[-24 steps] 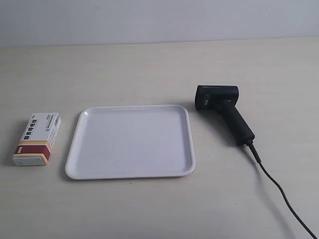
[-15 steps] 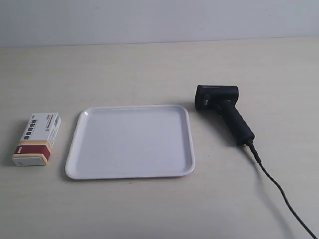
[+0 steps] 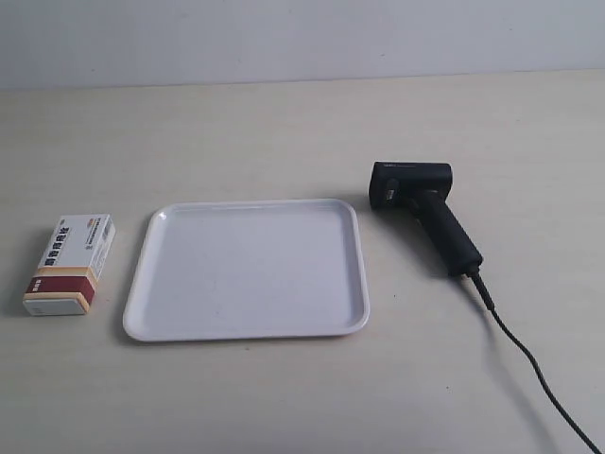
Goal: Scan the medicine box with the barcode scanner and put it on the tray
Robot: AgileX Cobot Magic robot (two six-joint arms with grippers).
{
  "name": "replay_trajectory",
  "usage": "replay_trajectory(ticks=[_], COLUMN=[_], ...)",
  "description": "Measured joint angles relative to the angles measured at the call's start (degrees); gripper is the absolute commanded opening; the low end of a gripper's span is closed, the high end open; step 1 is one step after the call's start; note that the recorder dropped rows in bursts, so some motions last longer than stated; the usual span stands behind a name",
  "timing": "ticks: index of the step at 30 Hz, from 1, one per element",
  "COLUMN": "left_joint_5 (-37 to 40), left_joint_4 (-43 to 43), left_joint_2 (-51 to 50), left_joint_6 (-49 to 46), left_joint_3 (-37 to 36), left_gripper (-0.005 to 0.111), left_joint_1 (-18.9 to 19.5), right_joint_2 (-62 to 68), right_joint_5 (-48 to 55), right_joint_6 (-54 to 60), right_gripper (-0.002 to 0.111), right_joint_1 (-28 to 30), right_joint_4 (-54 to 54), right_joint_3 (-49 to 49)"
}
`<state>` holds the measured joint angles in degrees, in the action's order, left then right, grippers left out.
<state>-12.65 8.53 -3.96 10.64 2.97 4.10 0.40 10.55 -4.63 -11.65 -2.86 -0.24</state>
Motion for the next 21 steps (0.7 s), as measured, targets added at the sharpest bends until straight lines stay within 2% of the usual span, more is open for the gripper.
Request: replay_trajectory(ticks=[3,6,8,10,14,17,19,21], left_joint_5=[1.8,4.2,5.7,6.7,7.0,7.0,6.5,5.4], left_joint_4=[0.2,-0.6,-2.0,-4.0,-7.3,-8.2,-8.5,-9.7], left_joint_2=[-10.3,-26.5,-37.9,-47.5,-65.3,-76.3,-81.6,-86.6], left_joint_6=[-1.9,-3.3,-3.8,-4.0,-4.2,-4.4,-4.5,-4.5], left_joint_3=[4.6,7.3,9.1,11.4,16.9,21.1,23.3,24.8], left_gripper=[0.0,0.001,0.007,0.021,0.065,0.092,0.103,0.105], left_joint_1=[0.0,0.0,-0.6,-3.3,-11.7,-15.0,-15.6,-15.6], right_joint_2=[0.0,0.0,0.0,0.0,0.0,0.0,0.0,0.0], right_joint_5=[-0.5,-1.0,-1.0,-1.1,-1.1,-1.1,-1.2,-1.2], right_joint_6=[0.0,0.0,0.0,0.0,0.0,0.0,0.0,0.0], right_gripper=[0.0,0.0,0.0,0.0,0.0,0.0,0.0,0.0], right_joint_1=[0.0,0.0,0.0,0.0,0.0,0.0,0.0,0.0], right_joint_4=[0.0,0.0,0.0,0.0,0.0,0.0,0.0,0.0], right_joint_3=[0.0,0.0,0.0,0.0,0.0,0.0,0.0,0.0])
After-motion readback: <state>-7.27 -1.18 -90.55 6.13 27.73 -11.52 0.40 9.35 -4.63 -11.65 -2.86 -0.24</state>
